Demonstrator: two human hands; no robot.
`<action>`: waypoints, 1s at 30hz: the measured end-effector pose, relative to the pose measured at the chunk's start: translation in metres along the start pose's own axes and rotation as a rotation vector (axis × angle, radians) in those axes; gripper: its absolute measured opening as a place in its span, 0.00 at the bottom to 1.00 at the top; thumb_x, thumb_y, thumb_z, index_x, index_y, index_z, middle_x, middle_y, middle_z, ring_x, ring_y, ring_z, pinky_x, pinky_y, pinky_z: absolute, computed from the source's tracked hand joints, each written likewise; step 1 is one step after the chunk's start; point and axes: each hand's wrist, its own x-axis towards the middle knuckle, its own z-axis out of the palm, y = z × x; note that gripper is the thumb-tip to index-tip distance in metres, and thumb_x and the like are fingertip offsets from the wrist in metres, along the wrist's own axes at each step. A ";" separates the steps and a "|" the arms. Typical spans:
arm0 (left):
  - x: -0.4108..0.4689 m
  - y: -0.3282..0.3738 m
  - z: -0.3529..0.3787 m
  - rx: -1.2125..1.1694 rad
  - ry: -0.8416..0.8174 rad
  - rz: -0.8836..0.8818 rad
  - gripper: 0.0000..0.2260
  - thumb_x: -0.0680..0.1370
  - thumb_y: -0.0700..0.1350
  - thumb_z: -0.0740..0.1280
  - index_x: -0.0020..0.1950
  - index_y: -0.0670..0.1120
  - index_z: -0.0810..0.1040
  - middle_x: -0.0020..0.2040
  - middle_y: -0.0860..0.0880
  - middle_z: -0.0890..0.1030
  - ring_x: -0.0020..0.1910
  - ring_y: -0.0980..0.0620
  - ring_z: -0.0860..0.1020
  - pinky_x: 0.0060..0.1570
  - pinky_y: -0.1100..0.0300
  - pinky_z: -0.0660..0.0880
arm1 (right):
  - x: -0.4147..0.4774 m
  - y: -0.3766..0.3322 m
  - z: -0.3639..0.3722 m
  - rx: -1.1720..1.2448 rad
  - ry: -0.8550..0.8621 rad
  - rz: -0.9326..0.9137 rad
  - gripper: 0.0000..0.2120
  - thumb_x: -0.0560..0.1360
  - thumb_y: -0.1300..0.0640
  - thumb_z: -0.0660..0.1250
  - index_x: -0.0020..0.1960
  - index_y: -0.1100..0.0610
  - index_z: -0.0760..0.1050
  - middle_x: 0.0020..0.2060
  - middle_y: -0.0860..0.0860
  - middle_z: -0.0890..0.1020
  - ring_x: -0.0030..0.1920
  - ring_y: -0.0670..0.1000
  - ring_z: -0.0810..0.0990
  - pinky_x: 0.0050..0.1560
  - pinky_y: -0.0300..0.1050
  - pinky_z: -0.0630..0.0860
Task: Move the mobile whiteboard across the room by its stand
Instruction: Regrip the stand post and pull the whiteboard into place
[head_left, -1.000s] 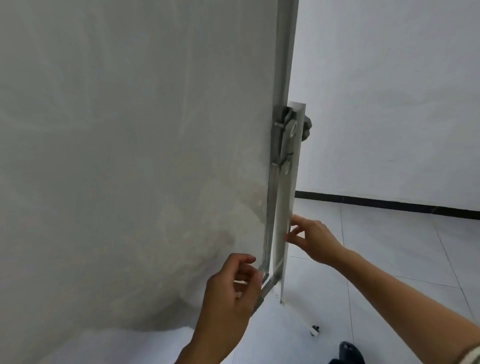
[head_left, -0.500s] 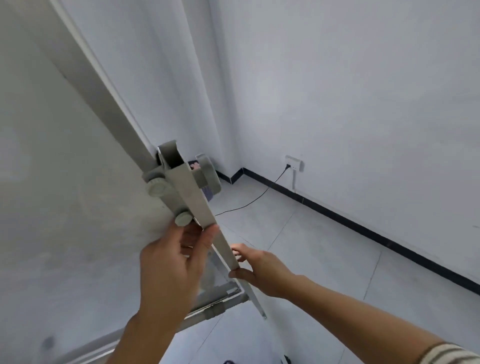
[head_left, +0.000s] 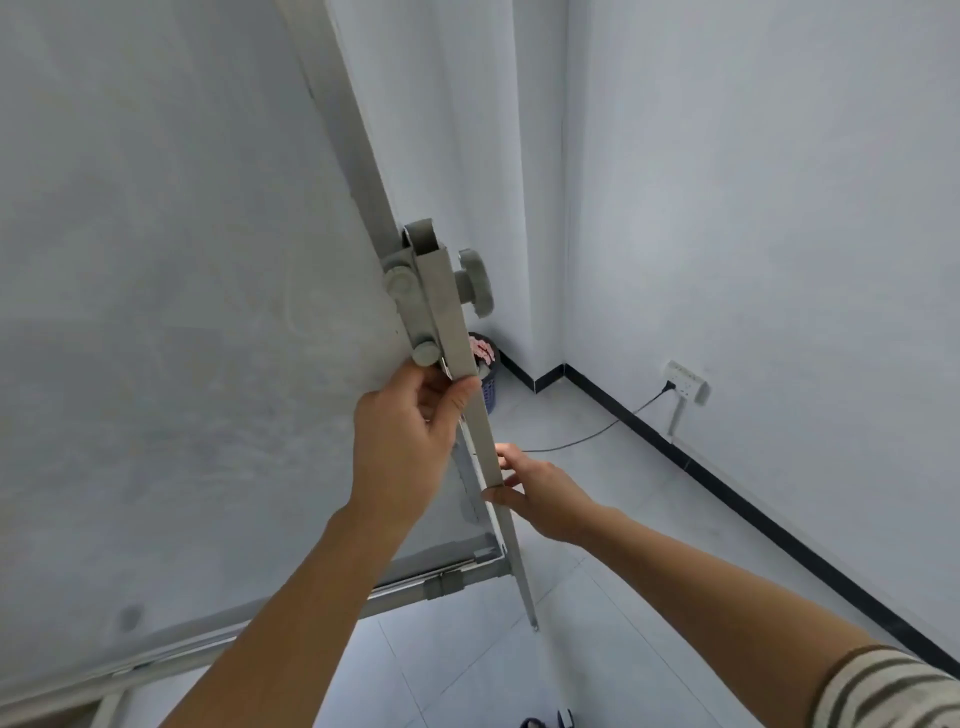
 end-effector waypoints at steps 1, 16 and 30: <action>0.011 -0.004 0.003 -0.001 -0.006 0.008 0.04 0.75 0.48 0.71 0.45 0.53 0.77 0.35 0.59 0.82 0.34 0.51 0.84 0.40 0.48 0.83 | 0.011 0.000 -0.005 -0.010 -0.001 -0.001 0.23 0.77 0.49 0.64 0.69 0.49 0.62 0.61 0.51 0.79 0.55 0.53 0.80 0.54 0.52 0.79; 0.161 -0.062 0.040 0.059 0.049 -0.119 0.10 0.76 0.51 0.70 0.42 0.45 0.78 0.34 0.47 0.83 0.35 0.44 0.84 0.41 0.45 0.81 | 0.172 0.008 -0.062 -0.161 -0.041 -0.118 0.23 0.78 0.49 0.61 0.70 0.53 0.59 0.55 0.56 0.82 0.49 0.59 0.82 0.52 0.56 0.78; 0.298 -0.101 0.081 0.137 0.202 -0.323 0.08 0.77 0.49 0.68 0.48 0.45 0.78 0.43 0.44 0.85 0.40 0.44 0.84 0.42 0.43 0.82 | 0.343 0.016 -0.134 -0.238 -0.202 -0.244 0.24 0.77 0.47 0.62 0.68 0.53 0.60 0.58 0.56 0.81 0.51 0.61 0.81 0.49 0.58 0.79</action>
